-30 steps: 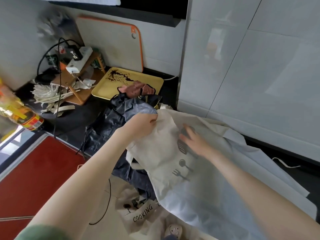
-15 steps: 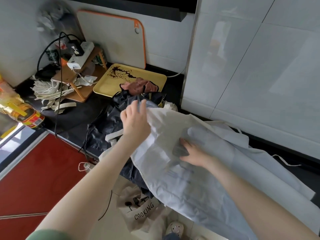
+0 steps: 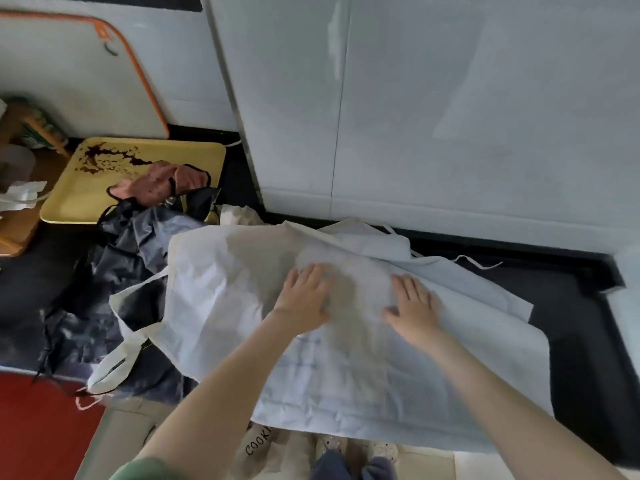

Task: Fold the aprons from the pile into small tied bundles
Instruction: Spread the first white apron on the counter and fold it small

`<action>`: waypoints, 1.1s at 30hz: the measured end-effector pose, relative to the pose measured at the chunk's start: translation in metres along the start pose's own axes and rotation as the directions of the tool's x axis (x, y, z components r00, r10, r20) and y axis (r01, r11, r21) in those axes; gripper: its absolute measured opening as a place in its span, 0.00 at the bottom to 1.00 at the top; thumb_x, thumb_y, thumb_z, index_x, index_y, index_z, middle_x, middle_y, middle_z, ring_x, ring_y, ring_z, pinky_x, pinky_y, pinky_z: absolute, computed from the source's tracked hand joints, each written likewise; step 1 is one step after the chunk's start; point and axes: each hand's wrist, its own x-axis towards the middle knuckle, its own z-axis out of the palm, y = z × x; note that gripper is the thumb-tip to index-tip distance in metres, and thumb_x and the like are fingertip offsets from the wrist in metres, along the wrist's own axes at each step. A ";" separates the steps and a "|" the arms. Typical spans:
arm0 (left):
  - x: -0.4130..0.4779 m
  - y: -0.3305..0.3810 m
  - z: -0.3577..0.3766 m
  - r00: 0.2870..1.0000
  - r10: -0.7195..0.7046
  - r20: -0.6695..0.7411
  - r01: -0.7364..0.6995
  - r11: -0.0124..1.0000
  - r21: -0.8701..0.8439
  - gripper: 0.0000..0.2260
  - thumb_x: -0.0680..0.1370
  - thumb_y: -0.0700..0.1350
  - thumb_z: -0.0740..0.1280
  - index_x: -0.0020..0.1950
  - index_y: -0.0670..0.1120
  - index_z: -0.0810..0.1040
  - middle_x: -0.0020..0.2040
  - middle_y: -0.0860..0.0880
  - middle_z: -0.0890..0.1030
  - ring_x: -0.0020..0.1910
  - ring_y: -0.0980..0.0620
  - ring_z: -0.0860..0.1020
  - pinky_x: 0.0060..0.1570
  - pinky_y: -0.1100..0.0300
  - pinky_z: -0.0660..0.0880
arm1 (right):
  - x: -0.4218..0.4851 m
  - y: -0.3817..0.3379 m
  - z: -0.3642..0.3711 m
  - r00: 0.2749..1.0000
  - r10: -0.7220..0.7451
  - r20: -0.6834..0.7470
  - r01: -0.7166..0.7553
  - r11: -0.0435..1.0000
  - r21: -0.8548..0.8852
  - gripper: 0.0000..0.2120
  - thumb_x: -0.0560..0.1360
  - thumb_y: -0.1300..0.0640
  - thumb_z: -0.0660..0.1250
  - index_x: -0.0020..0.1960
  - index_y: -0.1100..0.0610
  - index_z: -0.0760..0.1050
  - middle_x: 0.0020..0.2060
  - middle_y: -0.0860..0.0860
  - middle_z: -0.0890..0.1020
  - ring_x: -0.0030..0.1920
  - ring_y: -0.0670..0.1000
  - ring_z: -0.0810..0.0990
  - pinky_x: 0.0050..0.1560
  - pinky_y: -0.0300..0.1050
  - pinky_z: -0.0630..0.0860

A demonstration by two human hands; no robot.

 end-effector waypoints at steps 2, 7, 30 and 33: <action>0.005 -0.002 0.014 0.997 -0.042 0.068 0.041 0.999 0.029 0.43 0.74 0.65 0.63 0.79 0.50 0.42 0.79 0.47 0.42 0.78 0.47 0.42 0.75 0.49 0.41 | -0.005 0.030 0.002 0.999 0.020 0.041 -0.019 1.000 -0.023 0.35 0.80 0.44 0.54 0.79 0.49 0.38 0.78 0.47 0.41 0.77 0.47 0.38 0.74 0.55 0.39; 0.007 0.008 0.004 0.969 -0.137 0.206 0.116 0.987 0.111 0.49 0.70 0.70 0.64 0.78 0.49 0.42 0.74 0.43 0.56 0.71 0.42 0.60 0.67 0.50 0.64 | -0.013 0.051 0.003 0.993 -0.115 0.028 0.114 0.993 0.033 0.31 0.80 0.45 0.56 0.78 0.46 0.47 0.78 0.42 0.47 0.77 0.44 0.42 0.75 0.51 0.40; 0.109 0.024 -0.068 0.994 -0.088 0.066 0.100 0.971 -0.218 0.14 0.77 0.45 0.64 0.61 0.42 0.71 0.55 0.44 0.72 0.50 0.46 0.73 0.49 0.55 0.71 | 0.013 0.144 -0.051 0.969 0.246 -0.033 -0.235 0.951 0.201 0.12 0.76 0.63 0.63 0.59 0.58 0.70 0.51 0.53 0.71 0.54 0.57 0.74 0.46 0.47 0.69; 0.110 0.027 -0.064 0.992 -0.042 0.123 0.067 0.976 -0.209 0.10 0.77 0.46 0.63 0.51 0.39 0.76 0.52 0.42 0.78 0.46 0.47 0.74 0.47 0.55 0.72 | 0.014 0.139 -0.055 0.973 0.230 -0.029 -0.226 0.968 0.109 0.04 0.75 0.62 0.60 0.43 0.56 0.66 0.42 0.50 0.69 0.46 0.56 0.73 0.41 0.47 0.68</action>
